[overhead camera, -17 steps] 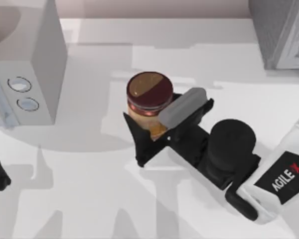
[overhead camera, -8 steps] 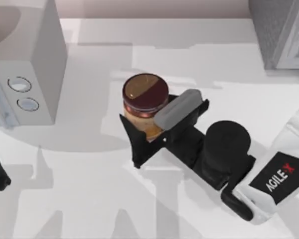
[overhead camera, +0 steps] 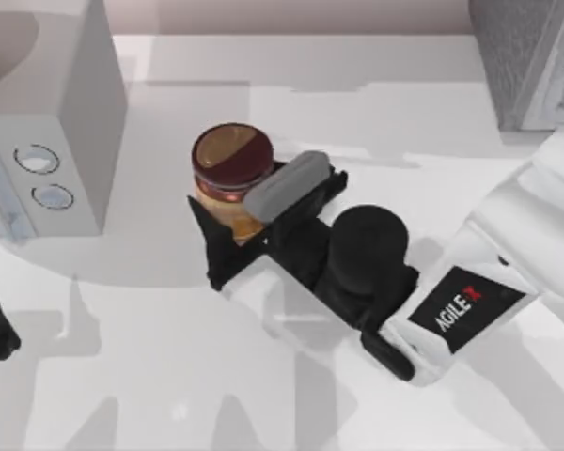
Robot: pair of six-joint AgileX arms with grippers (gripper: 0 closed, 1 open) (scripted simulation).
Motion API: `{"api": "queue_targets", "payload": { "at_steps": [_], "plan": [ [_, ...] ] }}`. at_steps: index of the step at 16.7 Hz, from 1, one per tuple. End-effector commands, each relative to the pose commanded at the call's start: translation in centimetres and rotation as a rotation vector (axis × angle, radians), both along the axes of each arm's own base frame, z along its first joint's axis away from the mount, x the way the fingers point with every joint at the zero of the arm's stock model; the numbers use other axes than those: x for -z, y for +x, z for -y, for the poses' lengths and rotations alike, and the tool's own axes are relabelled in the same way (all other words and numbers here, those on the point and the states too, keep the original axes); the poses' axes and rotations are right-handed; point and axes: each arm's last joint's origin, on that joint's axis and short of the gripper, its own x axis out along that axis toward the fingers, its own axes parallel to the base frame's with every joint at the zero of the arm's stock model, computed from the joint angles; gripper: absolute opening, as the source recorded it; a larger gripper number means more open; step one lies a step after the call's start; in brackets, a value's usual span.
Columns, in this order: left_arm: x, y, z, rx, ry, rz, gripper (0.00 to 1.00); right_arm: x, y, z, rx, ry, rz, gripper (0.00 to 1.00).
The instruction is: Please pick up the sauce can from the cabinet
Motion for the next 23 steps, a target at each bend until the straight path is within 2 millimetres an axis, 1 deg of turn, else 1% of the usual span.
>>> {"api": "queue_targets", "payload": {
  "at_steps": [4, 17, 18, 23],
  "plan": [
    [0.00, 0.00, 0.00, 0.000, 0.000, 0.000, 1.00, 0.12, 0.09, -0.10, 0.000, -0.001, -0.001, 0.00],
    [0.00, 0.00, 0.00, 0.000, 0.000, 0.000, 1.00, 0.12, 0.09, -0.10, 0.000, -0.001, -0.001, 0.98],
    [0.00, 0.00, 0.00, 0.000, 0.000, 0.000, 1.00, 0.12, 0.09, -0.10, 0.000, -0.001, -0.001, 1.00],
    [0.00, 0.00, 0.00, 0.000, 0.000, 0.000, 1.00, 0.12, 0.09, -0.10, 0.000, -0.001, -0.001, 1.00]
  ]
}}
